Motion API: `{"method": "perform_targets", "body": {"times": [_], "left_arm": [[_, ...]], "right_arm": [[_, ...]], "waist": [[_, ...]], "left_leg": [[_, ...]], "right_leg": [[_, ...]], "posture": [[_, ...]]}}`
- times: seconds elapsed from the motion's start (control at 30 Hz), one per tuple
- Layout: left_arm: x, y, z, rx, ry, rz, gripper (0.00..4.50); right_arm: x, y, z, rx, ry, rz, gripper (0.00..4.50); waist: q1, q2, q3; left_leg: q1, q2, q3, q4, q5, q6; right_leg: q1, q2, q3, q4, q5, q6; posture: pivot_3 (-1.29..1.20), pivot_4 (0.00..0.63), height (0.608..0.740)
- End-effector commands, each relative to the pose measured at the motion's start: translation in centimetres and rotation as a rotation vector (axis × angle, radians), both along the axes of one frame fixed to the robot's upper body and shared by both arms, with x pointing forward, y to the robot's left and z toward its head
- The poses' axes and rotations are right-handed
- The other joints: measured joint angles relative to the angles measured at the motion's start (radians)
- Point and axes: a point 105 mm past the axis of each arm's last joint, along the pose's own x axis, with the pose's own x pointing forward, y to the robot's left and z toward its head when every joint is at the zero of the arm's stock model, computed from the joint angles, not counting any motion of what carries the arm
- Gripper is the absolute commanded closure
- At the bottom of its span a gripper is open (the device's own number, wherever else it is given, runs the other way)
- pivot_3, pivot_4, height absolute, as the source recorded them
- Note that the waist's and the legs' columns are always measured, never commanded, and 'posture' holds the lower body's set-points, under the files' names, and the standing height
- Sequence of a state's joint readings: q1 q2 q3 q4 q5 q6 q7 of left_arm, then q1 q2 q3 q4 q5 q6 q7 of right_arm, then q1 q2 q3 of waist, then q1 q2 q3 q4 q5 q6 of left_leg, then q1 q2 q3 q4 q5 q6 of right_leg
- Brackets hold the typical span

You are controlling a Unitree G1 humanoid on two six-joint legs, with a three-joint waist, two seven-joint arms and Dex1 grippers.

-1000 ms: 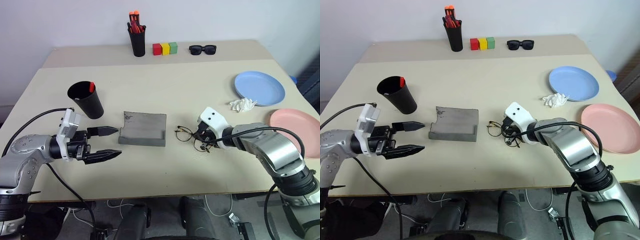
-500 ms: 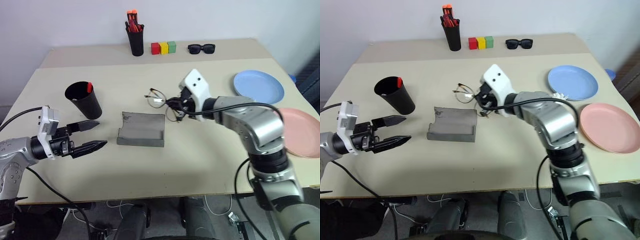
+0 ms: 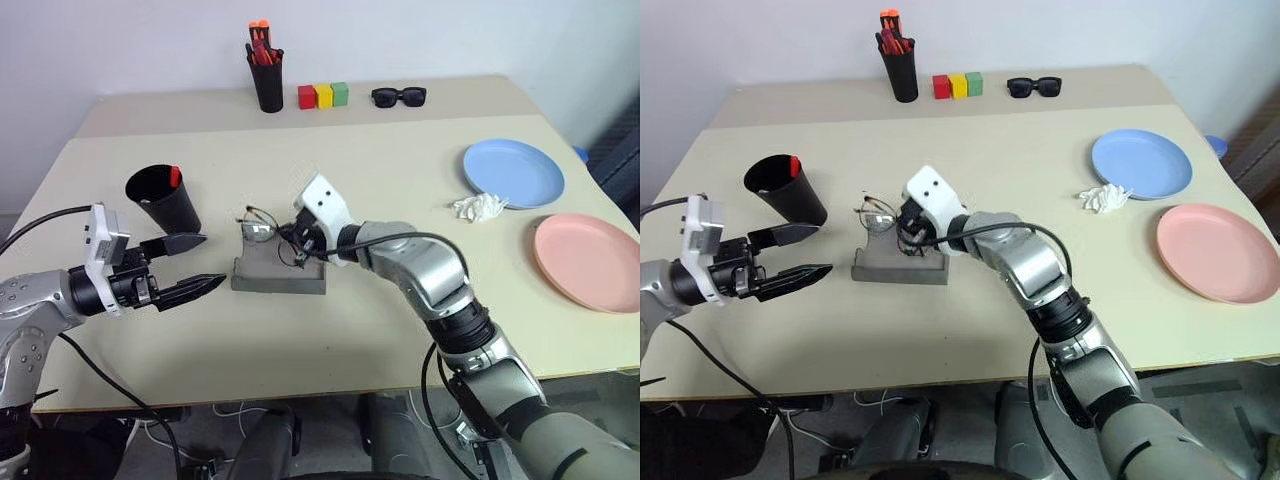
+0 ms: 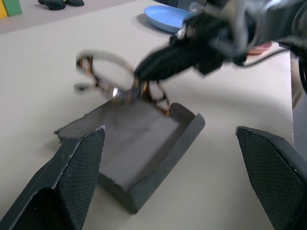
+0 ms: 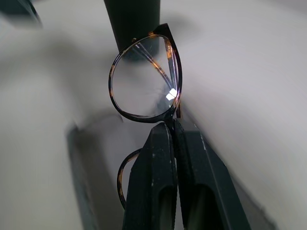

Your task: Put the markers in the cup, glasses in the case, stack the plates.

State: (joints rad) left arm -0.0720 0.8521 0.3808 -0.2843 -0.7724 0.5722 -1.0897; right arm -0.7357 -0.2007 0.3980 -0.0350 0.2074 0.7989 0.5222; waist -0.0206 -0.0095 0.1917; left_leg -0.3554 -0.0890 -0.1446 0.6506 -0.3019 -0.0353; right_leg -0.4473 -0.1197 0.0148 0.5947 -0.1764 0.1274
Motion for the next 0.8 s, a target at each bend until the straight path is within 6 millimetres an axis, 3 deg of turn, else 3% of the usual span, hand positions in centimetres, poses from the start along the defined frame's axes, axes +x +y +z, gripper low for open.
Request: {"method": "perform_targets", "body": {"times": [0.03, 0.4, 0.5, 0.73, 0.8], "left_arm": [[-0.2, -0.3, 1.2, -0.003, -0.039, -0.002, 0.0], [0.5, -0.2, 0.8, 0.003, -0.035, -0.009, 0.0], [0.6, -0.4, 0.8, -0.001, -0.039, -0.016, 0.0], [0.7, -0.1, 0.5, -0.003, -0.04, -0.014, 0.0], [1.5, 0.0, 0.6, -0.005, -0.069, 0.022, 0.0]], "right_arm": [[-0.4, 0.2, 0.1, -0.012, -0.051, 0.037, 4.46], [-2.7, -0.3, 0.2, -0.052, -0.039, 0.192, 4.46], [-2.6, -0.3, -0.4, -0.065, -0.021, 0.181, 3.61], [-1.3, -0.6, 1.6, 0.0, -0.051, 0.101, 0.17], [-1.1, -1.0, 3.2, 0.085, -0.069, 0.088, 0.07]], "waist": [[0.0, 0.0, 0.0], [-0.001, 0.0, 0.0], [0.0, 0.0, 0.0], [0.0, 0.0, 0.0], [0.002, 0.0, 0.0]], "left_leg": [[0.0, 0.0, 0.0, 0.0, 0.0, 0.0], [0.0, 0.0, 0.002, 0.0, 0.0, 0.0], [0.0, 0.001, 0.002, -0.001, 0.0, 0.0], [0.0, 0.001, 0.002, -0.001, 0.0, 0.0], [0.0, 0.001, 0.002, -0.001, 0.0, 0.0]], "right_leg": [[0.0, 0.0, 0.0, 0.0, 0.0, 0.0], [-0.001, 0.0, 0.001, 0.0, 0.0, 0.0], [-0.001, 0.001, 0.001, 0.0, 0.0, 0.0], [-0.001, 0.001, 0.002, 0.0, 0.001, -0.001], [-0.001, 0.001, 0.002, 0.0, 0.001, -0.001]], "posture": [[0.0, 0.15, 0.74], [0.0, 0.15, 0.74], [0.0, 0.15, 0.74], [0.0, 0.15, 0.74], [0.0, 0.15, 0.74]]}}
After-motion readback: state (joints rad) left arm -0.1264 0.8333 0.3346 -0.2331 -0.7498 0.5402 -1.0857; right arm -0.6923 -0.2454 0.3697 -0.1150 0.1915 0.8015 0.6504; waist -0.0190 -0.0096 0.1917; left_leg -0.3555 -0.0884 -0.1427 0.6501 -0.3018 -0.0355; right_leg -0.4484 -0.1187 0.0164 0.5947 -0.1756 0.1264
